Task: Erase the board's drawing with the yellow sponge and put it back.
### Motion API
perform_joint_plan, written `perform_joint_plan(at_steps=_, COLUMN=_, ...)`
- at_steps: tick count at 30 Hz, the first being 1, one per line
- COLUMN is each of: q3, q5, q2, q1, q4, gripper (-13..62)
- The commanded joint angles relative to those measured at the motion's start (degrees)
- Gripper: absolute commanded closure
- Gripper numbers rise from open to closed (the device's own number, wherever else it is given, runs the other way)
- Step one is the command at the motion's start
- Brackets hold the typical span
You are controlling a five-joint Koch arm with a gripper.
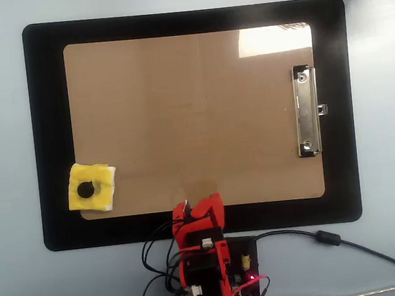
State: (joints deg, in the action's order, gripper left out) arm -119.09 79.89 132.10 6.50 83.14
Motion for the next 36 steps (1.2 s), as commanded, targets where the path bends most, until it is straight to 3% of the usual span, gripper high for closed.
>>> perform_joint_plan(at_steps=1, q3=-3.78, q5=-1.76, q2=2.55, q1=-2.2, q4=1.05, gripper=15.4)
perform_joint_plan(at_steps=17, q3=-21.97, q5=-1.14, q2=2.55, q1=-14.59, q4=8.17, gripper=15.2)
perform_joint_plan(at_steps=36, q3=-22.24, q5=-1.41, q2=2.55, q1=-16.08, q4=8.53, gripper=15.0)
